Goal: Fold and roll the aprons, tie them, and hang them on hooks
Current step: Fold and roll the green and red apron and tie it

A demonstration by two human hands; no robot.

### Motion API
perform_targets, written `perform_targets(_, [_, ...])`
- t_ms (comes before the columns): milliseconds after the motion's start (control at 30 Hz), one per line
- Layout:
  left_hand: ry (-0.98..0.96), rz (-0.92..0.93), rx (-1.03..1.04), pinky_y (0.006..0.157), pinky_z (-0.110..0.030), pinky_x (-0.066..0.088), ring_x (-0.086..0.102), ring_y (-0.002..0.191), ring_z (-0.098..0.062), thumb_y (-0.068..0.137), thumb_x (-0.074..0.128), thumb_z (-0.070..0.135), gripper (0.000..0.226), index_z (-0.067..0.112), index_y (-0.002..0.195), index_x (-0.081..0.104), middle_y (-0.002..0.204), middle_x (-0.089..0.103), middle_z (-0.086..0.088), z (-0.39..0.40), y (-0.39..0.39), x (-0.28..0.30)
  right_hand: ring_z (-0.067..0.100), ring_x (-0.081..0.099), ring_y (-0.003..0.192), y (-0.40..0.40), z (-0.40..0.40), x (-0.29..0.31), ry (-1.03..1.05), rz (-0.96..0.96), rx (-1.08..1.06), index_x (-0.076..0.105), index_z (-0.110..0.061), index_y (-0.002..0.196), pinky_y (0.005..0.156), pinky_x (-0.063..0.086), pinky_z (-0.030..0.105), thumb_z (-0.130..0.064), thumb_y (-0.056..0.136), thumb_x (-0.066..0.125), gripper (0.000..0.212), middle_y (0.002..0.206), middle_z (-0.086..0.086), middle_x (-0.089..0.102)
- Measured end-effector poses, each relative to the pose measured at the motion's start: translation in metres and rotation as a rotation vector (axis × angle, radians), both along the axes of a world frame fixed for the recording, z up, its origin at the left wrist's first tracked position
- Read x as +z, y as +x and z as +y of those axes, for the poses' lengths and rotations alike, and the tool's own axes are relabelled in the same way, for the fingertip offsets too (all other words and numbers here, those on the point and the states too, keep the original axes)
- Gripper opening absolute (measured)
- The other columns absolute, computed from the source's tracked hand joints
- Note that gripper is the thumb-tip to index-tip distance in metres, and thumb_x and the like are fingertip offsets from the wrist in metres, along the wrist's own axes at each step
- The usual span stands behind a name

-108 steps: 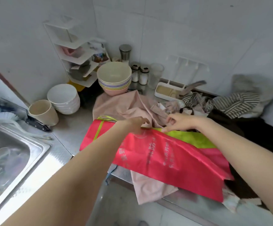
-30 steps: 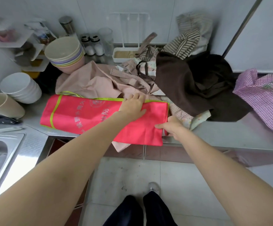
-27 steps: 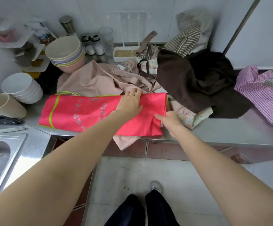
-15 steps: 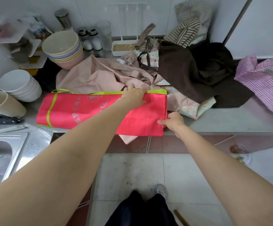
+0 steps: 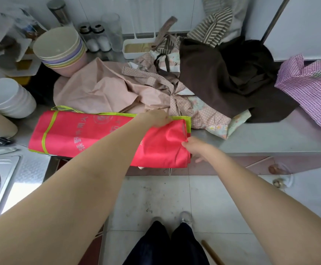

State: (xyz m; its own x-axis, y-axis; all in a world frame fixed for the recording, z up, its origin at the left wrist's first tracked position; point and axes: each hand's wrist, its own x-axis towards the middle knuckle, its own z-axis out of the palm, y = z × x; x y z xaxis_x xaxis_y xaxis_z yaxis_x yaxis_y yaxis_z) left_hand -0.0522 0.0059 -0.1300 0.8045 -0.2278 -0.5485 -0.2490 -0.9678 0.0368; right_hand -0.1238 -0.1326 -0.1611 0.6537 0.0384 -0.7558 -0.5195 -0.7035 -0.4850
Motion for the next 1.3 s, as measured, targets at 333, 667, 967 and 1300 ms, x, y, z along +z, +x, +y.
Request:
perform_targets(333, [-0.051,-0.133,0.093,0.102,-0.036,0.031,0.047,0.124,-0.028,0.095,0.048,0.025,0.041,0.007,0.13,0.041,0.132,0.052,-0.012,0.012,0.004,0.007,0.031,0.051,0.119,0.02,0.005,0.005,-0.145,-0.159,-0.088,0.044,0.002,0.131,0.084,0.042,0.03,-0.019,0.1,0.038,0.039,0.133,0.018,0.05])
perform_targets(667, [-0.113,-0.092,-0.006,0.091,-0.033,0.04,0.051,0.117,-0.03,0.097,0.043,0.029,0.036,0.004,0.118,0.059,0.141,0.046,-0.01,0.016,0.005,-0.002,0.033,0.037,0.131,0.023,0.017,0.015,0.122,-0.238,-0.361,0.011,0.003,0.143,0.103,0.033,0.036,-0.033,0.099,0.041,0.065,0.144,0.02,0.036])
perform_targets(967, [-0.198,0.01,0.262,0.104,-0.032,0.034,0.047,0.124,-0.028,0.1,0.03,0.041,0.05,0.005,0.132,0.047,0.136,0.049,-0.014,0.08,0.004,0.027,0.034,0.042,0.128,0.059,0.05,0.061,0.007,-0.494,-0.175,0.046,0.005,0.129,0.099,0.032,0.033,-0.022,0.103,0.029,0.042,0.137,0.023,0.046])
perform_targets(1300, [-0.133,0.179,0.28,0.083,-0.027,0.038,0.053,0.096,-0.02,0.097,0.043,0.02,0.031,0.001,0.119,0.052,0.12,0.059,-0.011,0.162,0.005,0.018,0.032,0.044,0.126,0.104,0.102,0.087,0.039,-0.664,-0.118,0.051,-0.007,0.127,0.106,0.033,0.039,-0.032,0.102,0.029,0.042,0.132,0.014,0.052])
